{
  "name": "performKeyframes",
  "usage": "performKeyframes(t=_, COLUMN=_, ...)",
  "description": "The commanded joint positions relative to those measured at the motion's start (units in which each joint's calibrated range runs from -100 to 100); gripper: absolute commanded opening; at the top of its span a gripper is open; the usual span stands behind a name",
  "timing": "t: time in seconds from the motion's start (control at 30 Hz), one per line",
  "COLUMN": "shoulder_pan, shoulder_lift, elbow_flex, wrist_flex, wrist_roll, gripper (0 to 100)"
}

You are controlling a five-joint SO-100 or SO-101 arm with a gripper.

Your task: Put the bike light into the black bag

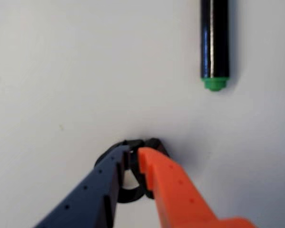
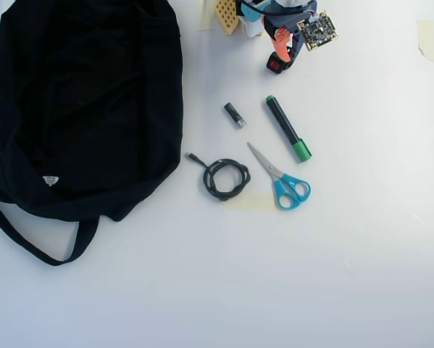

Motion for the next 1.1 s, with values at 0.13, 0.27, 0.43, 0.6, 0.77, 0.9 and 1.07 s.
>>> performKeyframes(t=0.13, shoulder_pan=-0.5, shoulder_lift=-0.8, elbow_flex=-0.4, wrist_flex=-0.5, wrist_roll=-0.9, gripper=4)
performKeyframes(t=0.27, shoulder_pan=-1.3, shoulder_lift=-0.8, elbow_flex=-1.1, wrist_flex=-0.7, wrist_roll=-0.8, gripper=3)
performKeyframes(t=0.43, shoulder_pan=-1.4, shoulder_lift=-0.4, elbow_flex=-1.1, wrist_flex=-0.7, wrist_roll=-0.8, gripper=3)
performKeyframes(t=0.6, shoulder_pan=-1.4, shoulder_lift=-0.5, elbow_flex=-1.1, wrist_flex=-0.7, wrist_roll=-1.0, gripper=3)
performKeyframes(t=0.77, shoulder_pan=-1.4, shoulder_lift=-0.1, elbow_flex=-1.3, wrist_flex=-0.8, wrist_roll=-1.3, gripper=2)
performKeyframes(t=0.9, shoulder_pan=-1.4, shoulder_lift=0.2, elbow_flex=-1.3, wrist_flex=-0.8, wrist_roll=-1.8, gripper=2)
performKeyframes(t=1.07, shoulder_pan=-4.1, shoulder_lift=0.4, elbow_flex=-0.9, wrist_flex=0.5, wrist_roll=-7.1, gripper=2)
